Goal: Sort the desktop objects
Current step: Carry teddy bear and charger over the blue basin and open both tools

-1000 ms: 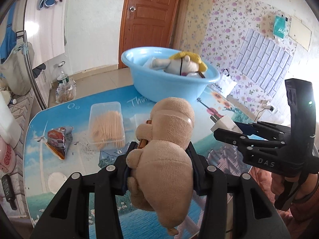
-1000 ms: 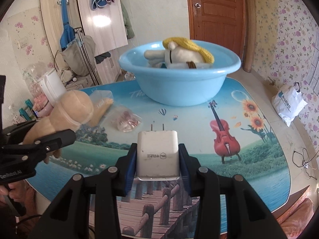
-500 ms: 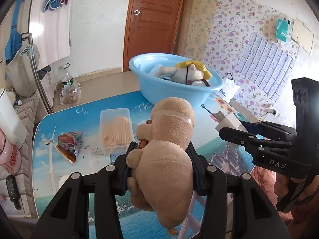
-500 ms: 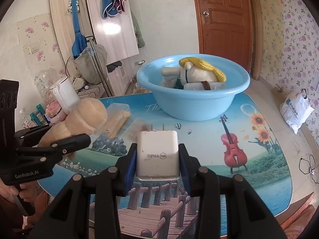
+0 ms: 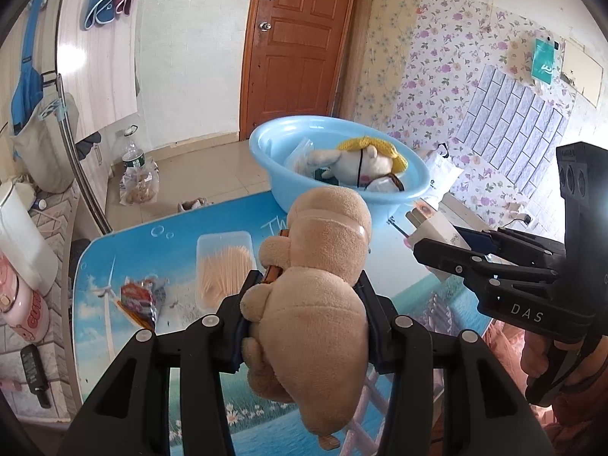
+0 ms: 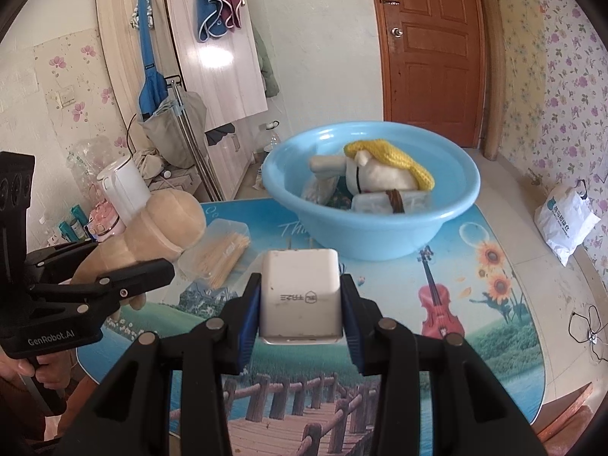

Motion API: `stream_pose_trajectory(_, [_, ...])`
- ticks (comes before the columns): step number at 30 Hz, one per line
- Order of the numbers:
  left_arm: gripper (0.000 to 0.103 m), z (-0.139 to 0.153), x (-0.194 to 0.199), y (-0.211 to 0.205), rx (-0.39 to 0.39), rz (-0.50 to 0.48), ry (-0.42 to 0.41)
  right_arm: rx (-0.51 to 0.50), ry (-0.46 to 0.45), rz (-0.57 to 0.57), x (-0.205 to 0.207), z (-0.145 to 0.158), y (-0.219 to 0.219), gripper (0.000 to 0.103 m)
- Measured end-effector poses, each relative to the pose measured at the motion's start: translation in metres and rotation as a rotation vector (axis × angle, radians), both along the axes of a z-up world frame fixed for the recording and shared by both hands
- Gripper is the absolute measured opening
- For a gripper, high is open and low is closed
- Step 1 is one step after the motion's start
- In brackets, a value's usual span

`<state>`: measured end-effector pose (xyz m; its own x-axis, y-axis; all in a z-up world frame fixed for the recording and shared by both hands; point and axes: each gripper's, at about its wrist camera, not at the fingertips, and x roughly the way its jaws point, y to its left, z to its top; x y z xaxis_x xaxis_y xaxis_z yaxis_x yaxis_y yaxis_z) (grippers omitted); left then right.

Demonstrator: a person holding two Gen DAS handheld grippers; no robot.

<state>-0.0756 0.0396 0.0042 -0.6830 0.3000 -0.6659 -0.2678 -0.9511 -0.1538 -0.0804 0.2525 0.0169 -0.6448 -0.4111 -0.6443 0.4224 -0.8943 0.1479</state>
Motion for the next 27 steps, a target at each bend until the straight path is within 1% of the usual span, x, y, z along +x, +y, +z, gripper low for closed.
stream_pose_trajectory(9, [0.046, 0.016, -0.033, 0.008, 0.005, -0.006, -0.006, -0.019, 0.014, 0.002, -0.031, 0.018, 0.005, 0.038])
stream_pose_trajectory(17, [0.046, 0.035, -0.073, 0.018, 0.009, -0.028, 0.017, -0.028, 0.032, -0.042, -0.063, 0.031, 0.023, 0.038])
stream_pose_trajectory(21, [0.046, 0.034, -0.094, 0.024, 0.004, -0.042, 0.007, -0.028, 0.025, -0.068, -0.081, 0.029, 0.031, 0.038])
stream_pose_trajectory(27, [0.046, 0.026, -0.130, 0.037, -0.010, -0.062, -0.010, -0.008, 0.019, -0.076, -0.113, 0.025, 0.032, 0.038])
